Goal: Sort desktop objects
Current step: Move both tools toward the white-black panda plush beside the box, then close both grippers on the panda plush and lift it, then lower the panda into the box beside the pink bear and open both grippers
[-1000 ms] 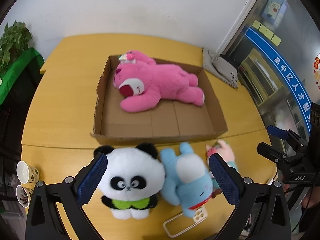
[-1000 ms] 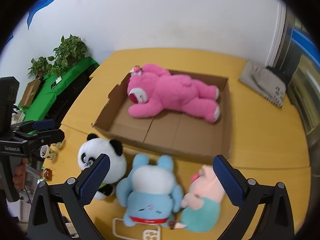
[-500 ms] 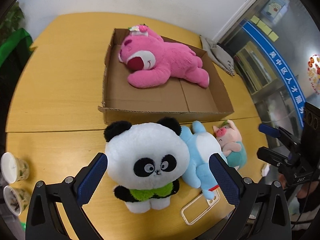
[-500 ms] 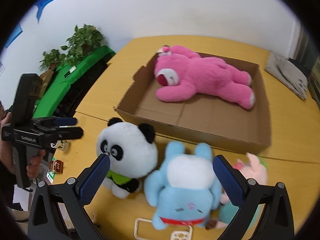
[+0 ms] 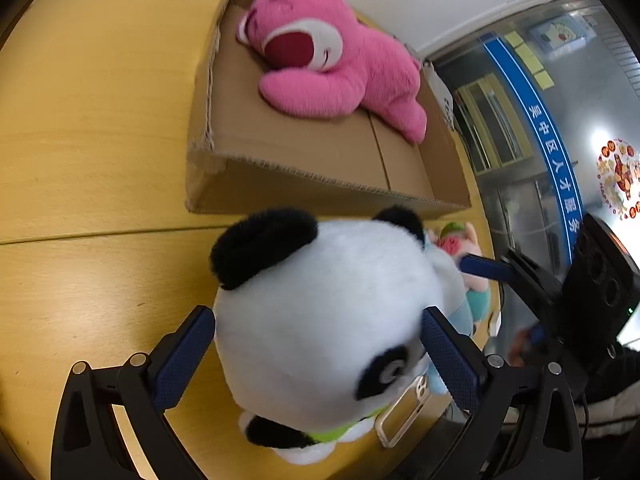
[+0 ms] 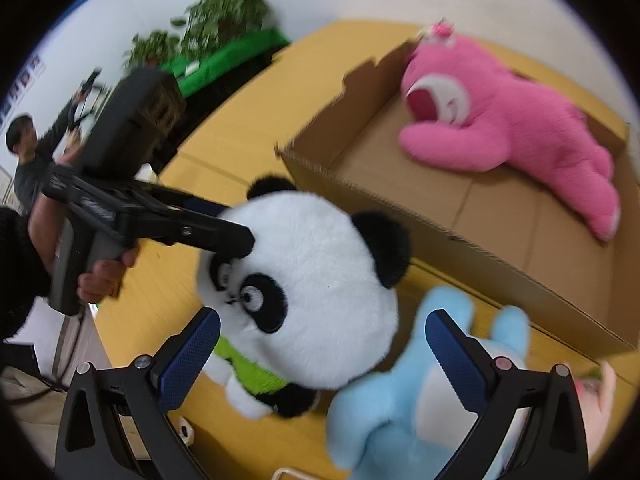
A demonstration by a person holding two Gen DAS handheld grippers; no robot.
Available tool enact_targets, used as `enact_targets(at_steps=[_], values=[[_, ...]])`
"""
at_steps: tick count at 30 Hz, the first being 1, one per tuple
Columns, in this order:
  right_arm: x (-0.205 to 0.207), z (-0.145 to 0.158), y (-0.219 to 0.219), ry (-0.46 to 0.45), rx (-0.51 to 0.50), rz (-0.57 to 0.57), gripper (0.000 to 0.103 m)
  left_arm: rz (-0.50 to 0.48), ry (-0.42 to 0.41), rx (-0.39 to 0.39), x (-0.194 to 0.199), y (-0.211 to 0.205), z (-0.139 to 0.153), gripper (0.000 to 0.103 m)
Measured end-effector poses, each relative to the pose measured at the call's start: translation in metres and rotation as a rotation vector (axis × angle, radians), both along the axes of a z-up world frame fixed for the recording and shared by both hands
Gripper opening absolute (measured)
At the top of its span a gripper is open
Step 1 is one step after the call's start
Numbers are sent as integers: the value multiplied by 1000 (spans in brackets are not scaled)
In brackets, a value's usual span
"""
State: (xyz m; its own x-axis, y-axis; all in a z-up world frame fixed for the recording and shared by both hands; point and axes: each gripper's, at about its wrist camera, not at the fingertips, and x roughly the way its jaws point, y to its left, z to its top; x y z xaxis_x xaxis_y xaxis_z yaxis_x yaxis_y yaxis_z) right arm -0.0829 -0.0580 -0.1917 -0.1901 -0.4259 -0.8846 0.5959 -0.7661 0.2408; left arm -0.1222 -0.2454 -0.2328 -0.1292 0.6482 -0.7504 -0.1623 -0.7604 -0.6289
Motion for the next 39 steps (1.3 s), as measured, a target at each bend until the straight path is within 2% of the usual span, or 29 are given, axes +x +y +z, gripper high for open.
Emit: enact_targets(at_steps=[1,5,8,13,16,18,21,24,28,30,32,36,39], values=[[-4,-8,-4,-21,1,16,95,-7,-13,15,-3,-1,-7,103],[-12,-26,-11,-66,-14,47,93,-29,-42,32,-10,-1,-23,103],[-16,-33,-10,-84,-34,57,93,-59,-47,28,-8,3,-26,98],[-21,-43,-9,-107,-69,70,77,-56,-54,23,-2,6,-22,84],[-17,-31,-3,-83,-109,64,70,-46,-39,14,1,5,-6,78],[-14,-20,2,-65,-142,63,70,-43,-22,7,3,5,7,75],[-13,11,12,-15,-197,57,70,-48,34,5,2,5,45,74],[-22,49,18,66,-223,50,70,-52,125,-5,-8,8,89,74],[-61,105,27,223,-238,32,70,-61,267,-5,-49,14,142,74],[-87,122,31,295,-232,30,70,-69,334,-7,-75,18,165,74],[-110,130,35,325,-225,23,70,-84,374,-31,-99,27,176,74],[-156,112,41,282,-210,12,70,-102,358,-45,-150,39,166,75],[-183,72,39,173,-187,3,70,-112,284,-95,-177,42,130,76]])
